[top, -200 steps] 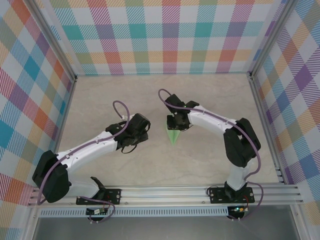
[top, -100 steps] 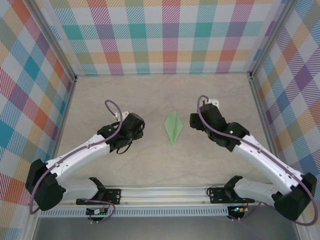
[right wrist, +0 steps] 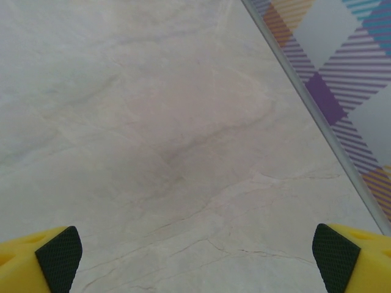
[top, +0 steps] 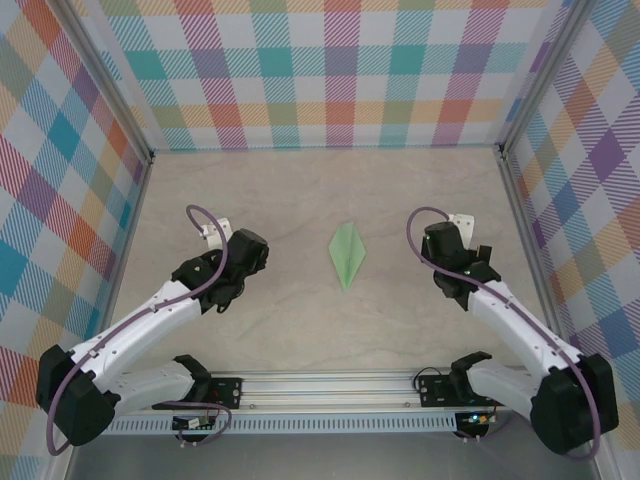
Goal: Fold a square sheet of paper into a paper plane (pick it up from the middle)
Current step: Reset both arms
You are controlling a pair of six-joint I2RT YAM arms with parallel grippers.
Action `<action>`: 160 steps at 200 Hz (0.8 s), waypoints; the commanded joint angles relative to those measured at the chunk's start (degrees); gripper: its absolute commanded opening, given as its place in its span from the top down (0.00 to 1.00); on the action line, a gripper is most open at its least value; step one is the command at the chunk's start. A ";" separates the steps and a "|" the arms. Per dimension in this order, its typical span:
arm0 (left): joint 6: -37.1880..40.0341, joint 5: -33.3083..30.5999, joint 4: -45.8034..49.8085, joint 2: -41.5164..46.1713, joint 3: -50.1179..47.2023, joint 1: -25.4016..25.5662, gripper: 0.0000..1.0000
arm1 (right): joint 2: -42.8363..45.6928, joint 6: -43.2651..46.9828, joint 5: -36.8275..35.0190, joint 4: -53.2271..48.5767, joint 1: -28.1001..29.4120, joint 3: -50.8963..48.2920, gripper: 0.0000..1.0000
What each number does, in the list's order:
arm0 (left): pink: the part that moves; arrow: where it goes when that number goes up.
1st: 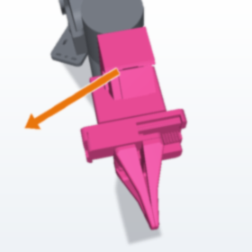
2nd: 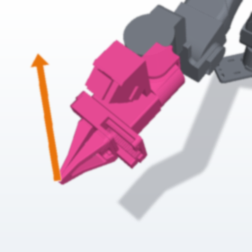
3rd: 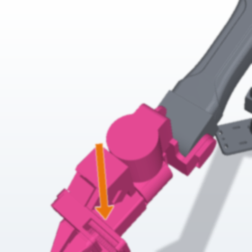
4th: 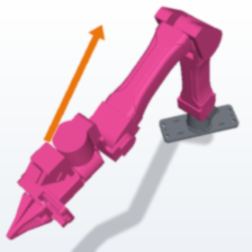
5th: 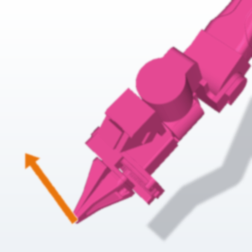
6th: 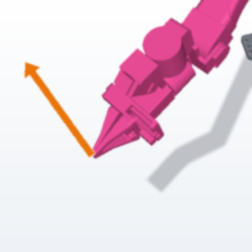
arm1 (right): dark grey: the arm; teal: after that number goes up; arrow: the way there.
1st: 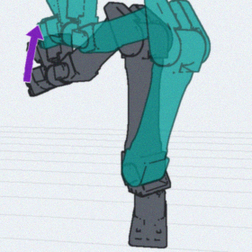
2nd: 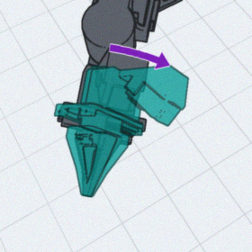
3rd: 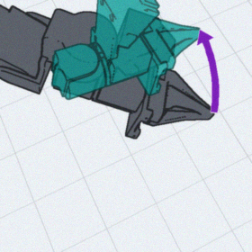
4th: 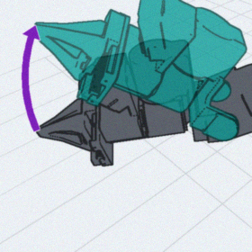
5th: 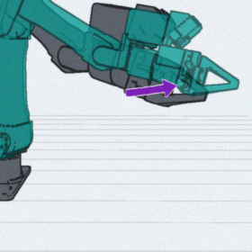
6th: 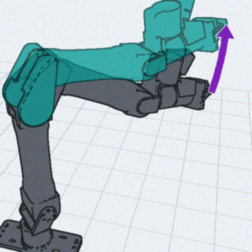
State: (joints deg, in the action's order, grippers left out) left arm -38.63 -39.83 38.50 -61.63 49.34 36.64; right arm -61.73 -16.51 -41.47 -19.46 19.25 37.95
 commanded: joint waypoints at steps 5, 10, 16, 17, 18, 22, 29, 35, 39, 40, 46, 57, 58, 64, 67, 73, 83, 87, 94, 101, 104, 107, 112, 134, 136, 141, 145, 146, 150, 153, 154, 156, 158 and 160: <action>4.01 -2.67 -0.12 0.64 -0.84 -5.06 0.00 | -5.63 4.82 7.84 13.22 -4.83 -2.83 0.00; 4.82 -1.97 -0.60 0.56 -1.00 -5.97 0.00 | -6.65 6.14 8.92 15.42 -5.20 -3.43 0.00; 5.89 -1.37 -1.32 0.55 -1.18 -6.94 0.00 | -7.91 7.81 10.31 18.61 -5.59 -4.24 0.00; 5.96 -1.29 -1.41 0.59 -1.18 -7.11 0.00 | -8.11 8.07 10.56 19.17 -5.69 -4.31 0.00; 6.17 -1.21 -1.54 0.57 -1.22 -7.29 0.00 | -8.21 8.38 10.81 19.75 -5.79 -4.57 0.00; 6.73 -0.94 -1.89 0.50 -1.27 -7.84 0.00 | -9.12 9.42 11.66 22.33 -6.07 -5.29 0.00; 7.39 -0.50 -2.47 0.46 -1.63 -8.98 0.00 | -10.79 10.74 13.61 26.85 -6.73 -6.61 0.00; 7.95 0.05 -2.99 0.38 -1.78 -9.93 0.00 | -12.21 11.14 14.49 30.11 -7.33 -7.37 0.00; 8.29 0.56 -3.27 0.31 -1.96 -10.63 0.00 | -12.99 11.23 14.66 31.51 -7.46 -7.43 0.00; 8.30 0.73 -3.31 0.25 -2.01 -10.72 0.00 | -13.16 11.28 14.62 31.72 -7.51 -7.45 0.00; 8.73 1.59 -3.58 0.06 -2.11 -11.82 0.00 | -13.85 11.20 14.64 32.71 -7.53 -7.23 0.00; 9.24 2.83 -4.09 -0.07 -2.53 -13.32 0.00 | -14.48 10.62 14.83 36.65 -7.56 -7.99 0.00; 9.35 2.96 -4.20 -0.07 -2.56 -13.47 0.00 | -14.52 10.58 14.92 36.93 -7.60 -8.30 0.00; 9.88 3.48 -4.62 -0.07 -2.90 -14.28 0.00 | -15.06 10.61 16.02 41.86 -7.89 -9.96 0.00; 10.24 3.79 -4.94 -0.05 -3.13 -14.64 0.00 | -15.36 10.67 17.01 44.52 -8.17 -10.65 0.00; 10.84 4.18 -5.68 0.01 -3.51 -15.47 0.00 | -16.39 11.40 18.23 49.26 -8.63 -11.74 0.00; 12.82 4.65 -7.76 0.06 -4.48 -16.58 0.00 | -17.30 12.77 18.88 48.93 -9.12 -10.71 0.00; 13.79 4.73 -8.93 0.18 -4.98 -17.02 0.00 | -17.65 13.70 19.31 49.64 -9.14 -10.74 0.00; 15.20 4.66 -10.58 0.31 -5.76 -17.61 0.00 | -17.89 15.86 21.69 51.62 -9.14 -11.38 0.00; 15.67 4.16 -11.31 0.39 -6.17 -18.36 0.00 | -17.91 17.26 23.76 52.79 -9.14 -11.80 0.00; 15.58 3.96 -11.51 0.45 -6.34 -18.70 0.00 | -17.90 17.77 24.64 53.27 -9.25 -12.06 0.00; 15.52 3.60 -11.67 0.47 -6.56 -18.98 0.00 | -17.89 18.27 25.27 54.01 -9.35 -12.34 0.00; 15.68 2.79 -12.27 0.54 -6.82 -19.37 0.00 | -17.85 18.89 26.12 55.06 -9.67 -12.94 0.00; 17.81 -1.27 -19.24 0.82 -10.40 -20.45 0.00 | -19.31 16.49 29.39 64.96 -14.11 -16.88 0.00; 18.16 -1.55 -20.06 0.81 -10.76 -20.53 0.00 | -19.61 16.15 29.95 65.64 -14.62 -17.09 0.00; 18.96 -2.45 -21.87 0.57 -11.69 -20.63 0.00 | -20.36 15.67 31.44 67.23 -15.43 -17.50 0.00; 19.73 -3.06 -24.43 0.46 -12.30 -20.69 0.00 | -21.27 15.82 32.52 68.08 -15.63 -17.56 0.00; 19.91 -3.14 -24.96 0.37 -12.50 -20.71 0.00 | -21.47 15.95 32.87 68.29 -15.64 -17.56 0.00; 21.08 -3.24 -26.99 0.16 -13.21 -20.80 0.00 | -22.39 16.60 34.42 68.92 -15.56 -17.50 0.00; 22.11 -3.19 -28.49 0.04 -13.75 -20.86 0.00 | -23.13 17.19 36.02 69.23 -15.55 -17.40 0.00; 22.37 -3.21 -28.97 -0.01 -13.83 -20.89 0.00 | -23.37 17.47 36.46 69.35 -15.55 -17.35 0.00; 22.86 -3.23 -29.92 -0.19 -14.25 -20.90 0.00 | -23.92 17.87 37.30 69.51 -15.58 -17.27 0.00; 23.33 -3.21 -30.89 -0.34 -14.62 -20.98 0.00 | -24.63 18.15 37.92 69.81 -15.56 -17.16 0.00; 23.67 -3.25 -31.48 -0.54 -14.98 -21.04 0.00 | -25.18 18.39 38.28 70.57 -15.60 -17.07 0.00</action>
State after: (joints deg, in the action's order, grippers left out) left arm -21.50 -39.22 20.12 -61.65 37.78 17.12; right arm -81.93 -0.58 -13.32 40.42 4.67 21.47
